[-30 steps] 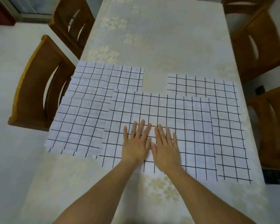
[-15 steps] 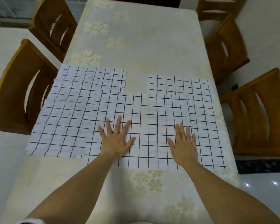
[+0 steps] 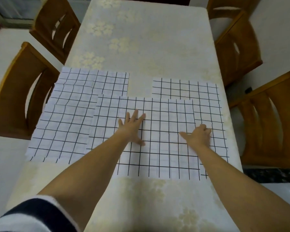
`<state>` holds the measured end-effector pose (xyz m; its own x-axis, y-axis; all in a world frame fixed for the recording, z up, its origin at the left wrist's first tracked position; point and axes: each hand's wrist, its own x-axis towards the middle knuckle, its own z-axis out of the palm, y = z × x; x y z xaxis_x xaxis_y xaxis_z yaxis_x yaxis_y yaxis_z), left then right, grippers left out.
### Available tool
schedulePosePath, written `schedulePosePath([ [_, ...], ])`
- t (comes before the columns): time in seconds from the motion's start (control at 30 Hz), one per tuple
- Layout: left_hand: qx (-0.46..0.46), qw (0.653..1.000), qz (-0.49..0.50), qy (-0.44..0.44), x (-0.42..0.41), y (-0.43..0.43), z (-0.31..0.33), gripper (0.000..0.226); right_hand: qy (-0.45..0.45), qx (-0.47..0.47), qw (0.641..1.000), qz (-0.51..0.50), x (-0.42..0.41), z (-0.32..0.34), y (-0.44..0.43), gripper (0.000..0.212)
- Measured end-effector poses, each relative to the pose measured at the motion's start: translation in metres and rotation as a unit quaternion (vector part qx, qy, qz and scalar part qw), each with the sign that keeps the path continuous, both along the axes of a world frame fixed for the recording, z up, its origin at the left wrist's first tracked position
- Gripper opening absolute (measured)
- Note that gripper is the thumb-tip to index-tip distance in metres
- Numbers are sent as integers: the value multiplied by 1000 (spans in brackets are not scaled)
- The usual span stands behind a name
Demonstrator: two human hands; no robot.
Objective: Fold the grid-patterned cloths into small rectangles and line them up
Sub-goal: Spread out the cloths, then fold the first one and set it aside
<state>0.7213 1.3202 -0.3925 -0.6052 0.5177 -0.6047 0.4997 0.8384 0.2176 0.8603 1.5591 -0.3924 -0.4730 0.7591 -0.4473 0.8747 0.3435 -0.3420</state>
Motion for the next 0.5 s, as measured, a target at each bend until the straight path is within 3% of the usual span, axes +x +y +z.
schedulePosePath([
  [0.1,-20,1000,2,-12,-2,3,2,145,25,-97,994,-41,-2,4,16,88],
  [0.23,-59,998,8,-23,-3,8,5,155,78,-177,981,-22,9,10,18,72],
  [0.3,-75,997,12,-29,-4,13,3,162,81,-161,984,16,19,11,16,68],
  [0.4,-91,995,27,-34,-2,23,7,166,122,-100,986,45,27,15,17,38],
  [0.5,-118,992,35,-42,2,28,15,168,156,-63,984,62,24,27,13,46],
])
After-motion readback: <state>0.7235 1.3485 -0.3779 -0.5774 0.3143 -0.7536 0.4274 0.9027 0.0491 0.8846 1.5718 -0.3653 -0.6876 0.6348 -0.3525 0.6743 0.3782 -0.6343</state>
